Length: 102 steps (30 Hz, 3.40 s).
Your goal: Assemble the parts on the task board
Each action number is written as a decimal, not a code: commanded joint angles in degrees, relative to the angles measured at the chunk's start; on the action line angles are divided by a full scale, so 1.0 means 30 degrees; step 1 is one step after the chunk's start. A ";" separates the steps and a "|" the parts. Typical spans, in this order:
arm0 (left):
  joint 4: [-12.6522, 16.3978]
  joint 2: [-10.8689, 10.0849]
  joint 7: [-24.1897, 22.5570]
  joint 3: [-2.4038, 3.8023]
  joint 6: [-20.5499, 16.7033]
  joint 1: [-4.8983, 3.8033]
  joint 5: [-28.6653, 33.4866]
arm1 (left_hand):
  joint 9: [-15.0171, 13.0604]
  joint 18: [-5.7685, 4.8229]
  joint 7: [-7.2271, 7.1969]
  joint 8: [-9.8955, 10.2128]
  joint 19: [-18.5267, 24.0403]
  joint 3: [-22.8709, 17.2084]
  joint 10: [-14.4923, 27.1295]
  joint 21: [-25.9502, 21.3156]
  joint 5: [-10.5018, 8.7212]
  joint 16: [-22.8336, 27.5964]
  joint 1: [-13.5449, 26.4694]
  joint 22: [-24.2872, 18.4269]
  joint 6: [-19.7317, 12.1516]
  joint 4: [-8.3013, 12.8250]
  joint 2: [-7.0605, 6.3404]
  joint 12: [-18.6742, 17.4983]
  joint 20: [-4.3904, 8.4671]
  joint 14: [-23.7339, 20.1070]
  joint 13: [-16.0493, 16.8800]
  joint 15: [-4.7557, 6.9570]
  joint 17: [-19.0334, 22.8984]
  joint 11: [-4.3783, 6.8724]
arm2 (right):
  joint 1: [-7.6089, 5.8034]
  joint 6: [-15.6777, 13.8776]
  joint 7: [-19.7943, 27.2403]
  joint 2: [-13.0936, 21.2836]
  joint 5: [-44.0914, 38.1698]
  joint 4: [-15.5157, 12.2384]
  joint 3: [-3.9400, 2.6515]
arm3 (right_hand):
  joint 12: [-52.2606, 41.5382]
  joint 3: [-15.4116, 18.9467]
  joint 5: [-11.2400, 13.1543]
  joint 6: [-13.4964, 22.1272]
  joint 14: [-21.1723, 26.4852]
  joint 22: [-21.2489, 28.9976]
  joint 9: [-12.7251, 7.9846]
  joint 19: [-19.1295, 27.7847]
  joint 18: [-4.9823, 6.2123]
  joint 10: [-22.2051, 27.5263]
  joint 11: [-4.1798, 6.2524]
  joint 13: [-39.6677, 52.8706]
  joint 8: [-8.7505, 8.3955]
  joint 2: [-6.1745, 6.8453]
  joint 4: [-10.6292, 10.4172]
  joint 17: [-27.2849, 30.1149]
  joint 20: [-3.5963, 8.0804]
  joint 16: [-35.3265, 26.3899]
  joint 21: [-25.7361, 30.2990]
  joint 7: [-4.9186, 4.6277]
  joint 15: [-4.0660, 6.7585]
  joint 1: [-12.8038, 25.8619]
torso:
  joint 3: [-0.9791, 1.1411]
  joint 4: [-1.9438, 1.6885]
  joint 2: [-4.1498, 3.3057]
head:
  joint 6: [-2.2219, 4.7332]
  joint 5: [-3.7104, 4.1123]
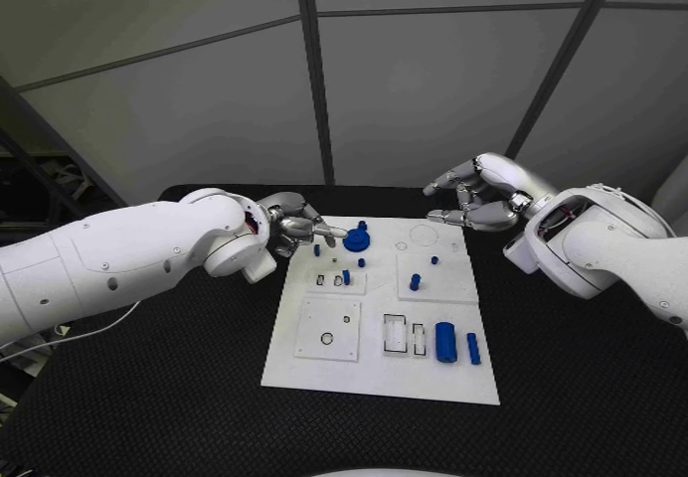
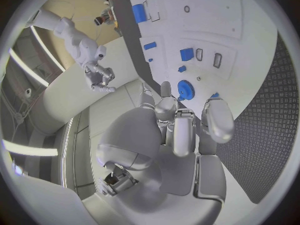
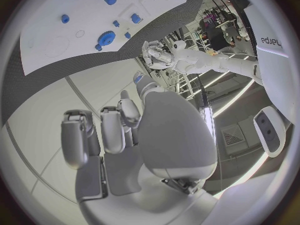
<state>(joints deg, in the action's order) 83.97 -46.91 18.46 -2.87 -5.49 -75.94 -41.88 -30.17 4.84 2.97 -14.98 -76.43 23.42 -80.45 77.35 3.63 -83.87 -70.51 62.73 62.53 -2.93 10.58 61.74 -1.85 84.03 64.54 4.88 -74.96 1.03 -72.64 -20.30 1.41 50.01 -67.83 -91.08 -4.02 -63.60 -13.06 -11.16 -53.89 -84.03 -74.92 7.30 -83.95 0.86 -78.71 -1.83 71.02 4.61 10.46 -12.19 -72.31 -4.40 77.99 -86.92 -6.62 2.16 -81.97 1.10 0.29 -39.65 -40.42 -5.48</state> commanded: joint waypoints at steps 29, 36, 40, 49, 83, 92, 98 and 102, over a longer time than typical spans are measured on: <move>-0.1964 0.3540 0.5964 -0.1535 0.3550 -0.1069 -0.3776 | -0.5308 -0.0185 -0.0307 -0.1323 -0.0513 0.0123 -0.1409 0.1110 -0.0236 -0.1279 -0.0106 0.2042 -0.0926 -0.2804 -0.0672 0.4134 0.0195 0.1711 0.5205 0.0102 -0.3932 0.0275 | -0.0080 -0.0087 -0.0750 -0.0470 0.0889 0.0500 -0.0014 | -0.0062 -0.0079 -0.0301 -0.0222 -0.0614 -0.3538 -0.0044 -0.1058 0.0120 -0.0068 0.0040 -0.0026 -0.0129 0.0058 -0.0060 0.0025 0.0162 -0.0100 0.0151 -0.0026 0.0114 0.0130 | -0.0011 -0.0006 -0.0014 | -0.0234 0.0022; -0.2030 0.3804 0.6052 -0.1564 0.3945 -0.1072 -0.3778 | -0.5527 -0.0182 -0.0297 -0.1289 -0.0492 0.0028 -0.1419 0.1109 -0.0232 -0.1288 -0.0277 0.2052 -0.0959 -0.2836 -0.0667 0.4119 0.0183 0.1714 0.5282 0.0091 -0.3947 0.0264 | -0.0080 -0.0048 -0.0811 -0.0505 0.0882 0.0528 -0.0013 | 0.0024 -0.0080 -0.0319 -0.0213 -0.0592 -0.3465 -0.0050 -0.1012 0.0140 -0.0031 0.0039 -0.0089 -0.0143 0.0067 -0.0061 0.0121 0.0164 -0.0171 0.0209 -0.0026 0.0115 0.0140 | -0.0032 -0.0009 -0.0017 | -0.0312 0.0044; -0.2081 0.3892 0.6110 -0.1569 0.4143 -0.1072 -0.3777 | -0.5687 -0.0179 -0.0292 -0.1261 -0.0475 -0.0072 -0.1425 0.1106 -0.0222 -0.1283 -0.0455 0.2054 -0.0976 -0.2811 -0.0647 0.4096 0.0175 0.1711 0.5332 0.0085 -0.3941 0.0259 | -0.0080 -0.0044 -0.0844 -0.0504 0.0881 0.0537 -0.0013 | 0.0068 -0.0082 -0.0329 -0.0211 -0.0582 -0.3426 -0.0054 -0.0988 0.0150 -0.0011 0.0039 -0.0122 -0.0150 0.0066 -0.0065 0.0163 0.0165 -0.0204 0.0241 -0.0027 0.0116 0.0149 | -0.0024 -0.0035 -0.0020 | -0.0357 0.0046; -0.2198 0.4122 0.6183 -0.1571 0.4478 -0.1073 -0.3776 | -0.6169 -0.0171 -0.0265 -0.1095 -0.0435 -0.0352 -0.1462 0.1097 0.0294 -0.1294 -0.0813 0.2081 -0.1030 -0.2835 -0.0570 0.4042 0.0139 0.1715 0.5516 0.0055 -0.3962 0.0233 | -0.0078 -0.0045 -0.0890 -0.0595 0.0881 0.0590 -0.0013 | 0.0068 -0.0082 -0.0329 -0.0211 -0.0582 -0.3426 -0.0054 -0.0988 0.0150 -0.0011 0.0039 -0.0122 -0.0150 0.0066 -0.0065 0.0163 0.0165 -0.0204 0.0241 -0.0027 0.0116 0.0149 | -0.0027 -0.0013 -0.0026 | -0.0437 0.0052; -0.2694 0.4611 0.6310 -0.1575 0.5456 -0.1073 -0.3777 | -0.7291 -0.0157 -0.0360 -0.0238 -0.0377 -0.0981 -0.1627 0.1060 0.3777 -0.1373 -0.2364 0.2203 -0.0907 -0.2417 -0.0574 0.3859 0.0162 0.1747 0.6067 0.0103 -0.4085 0.0315 | -0.0076 0.0089 -0.0972 -0.0810 0.0881 0.0742 -0.0010 | 0.0099 -0.0142 -0.0411 -0.0224 -0.0568 -0.3393 -0.0074 -0.0972 0.0159 0.0006 0.0045 -0.0151 -0.0183 0.0026 -0.0064 0.0215 0.0172 -0.0264 0.0271 -0.0024 0.0122 0.0152 | -0.0033 -0.0021 -0.0003 | -0.0744 0.0075; -0.2772 0.4692 0.6330 -0.1575 0.5641 -0.1073 -0.3778 | -0.7383 -0.0151 -0.0386 -0.0075 -0.0355 -0.1092 -0.1646 0.1040 0.4055 -0.1375 -0.2660 0.2199 -0.0872 -0.2286 -0.0494 0.3819 0.0172 0.1748 0.6131 0.0112 -0.4089 0.0334 | -0.0075 0.0096 -0.0975 -0.0844 0.0881 0.0749 -0.0010 | 0.0099 -0.0142 -0.0411 -0.0224 -0.0568 -0.3393 -0.0074 -0.0972 0.0159 0.0006 0.0045 -0.0151 -0.0183 0.0026 -0.0064 0.0215 0.0172 -0.0264 0.0271 -0.0024 0.0122 0.0152 | -0.0032 -0.0037 -0.0004 | -0.0760 0.0097; -0.2793 0.4715 0.6336 -0.1575 0.5730 -0.1073 -0.3777 | -0.7477 -0.0146 -0.0479 0.0269 -0.0341 -0.1538 -0.1658 0.1023 0.5176 -0.1391 -0.3726 0.2227 -0.0857 -0.1661 -0.0210 0.3693 0.0223 0.1755 0.6211 0.0175 -0.4115 0.0416 | -0.0075 0.0107 -0.0975 -0.0873 0.0881 0.0765 -0.0010 | 0.0099 -0.0142 -0.0411 -0.0224 -0.0568 -0.3393 -0.0074 -0.0972 0.0159 0.0006 0.0045 -0.0151 -0.0183 0.0026 -0.0064 0.0215 0.0172 -0.0264 0.0271 -0.0024 0.0122 0.0152 | -0.0036 -0.0041 -0.0003 | -0.0833 0.0088; -0.2804 0.4734 0.6328 -0.1575 0.5719 -0.1073 -0.3776 | -0.7484 -0.0146 -0.0488 0.0548 -0.0336 -0.1773 -0.1666 0.1014 0.6146 -0.1409 -0.4306 0.2255 -0.0847 -0.1284 -0.0045 0.3605 0.0263 0.1761 0.6258 0.0196 -0.4141 0.0434 | -0.0075 0.0108 -0.0978 -0.0887 0.0881 0.0771 -0.0010 | 0.0077 -0.0173 -0.0444 -0.0235 -0.0579 -0.3409 -0.0082 -0.0985 0.0154 -0.0005 0.0046 -0.0139 -0.0193 0.0003 -0.0061 0.0176 0.0176 -0.0246 0.0261 -0.0024 0.0125 0.0149 | -0.0029 -0.0037 -0.0009 | -0.0843 0.0079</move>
<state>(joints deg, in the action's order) 75.62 -32.78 36.98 -7.58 10.82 -79.14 -52.90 -52.56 4.88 2.04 -13.50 -77.69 18.11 -83.60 80.47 21.54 -87.88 -81.84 69.45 60.00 -7.19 9.57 70.28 -1.25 84.00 69.47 5.04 -74.92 1.63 -72.74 -20.23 -1.73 47.40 -65.27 -88.74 -4.00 -63.60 -13.22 -12.11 -54.27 -84.03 -74.90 7.11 -83.95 0.86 -78.71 -1.84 70.59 4.38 10.46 -12.35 -71.71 -4.40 77.34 -86.29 -6.60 2.15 -81.96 1.00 0.18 -39.67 -42.93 -5.18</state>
